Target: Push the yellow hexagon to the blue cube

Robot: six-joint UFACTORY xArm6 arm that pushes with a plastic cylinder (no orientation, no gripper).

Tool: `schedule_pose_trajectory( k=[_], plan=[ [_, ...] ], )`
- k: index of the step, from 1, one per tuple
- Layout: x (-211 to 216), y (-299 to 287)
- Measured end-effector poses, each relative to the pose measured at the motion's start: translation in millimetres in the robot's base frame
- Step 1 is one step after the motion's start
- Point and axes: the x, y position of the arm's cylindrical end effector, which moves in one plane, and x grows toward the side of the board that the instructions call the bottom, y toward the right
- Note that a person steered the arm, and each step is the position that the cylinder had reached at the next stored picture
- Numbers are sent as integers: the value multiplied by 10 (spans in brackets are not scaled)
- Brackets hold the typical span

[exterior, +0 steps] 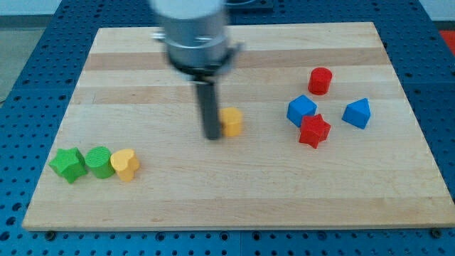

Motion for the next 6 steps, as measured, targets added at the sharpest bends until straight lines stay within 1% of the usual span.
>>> schedule_pose_trajectory(
  k=[1, 2, 6],
  plan=[
    [1, 240],
    [-7, -273],
    [-435, 319]
  ],
)
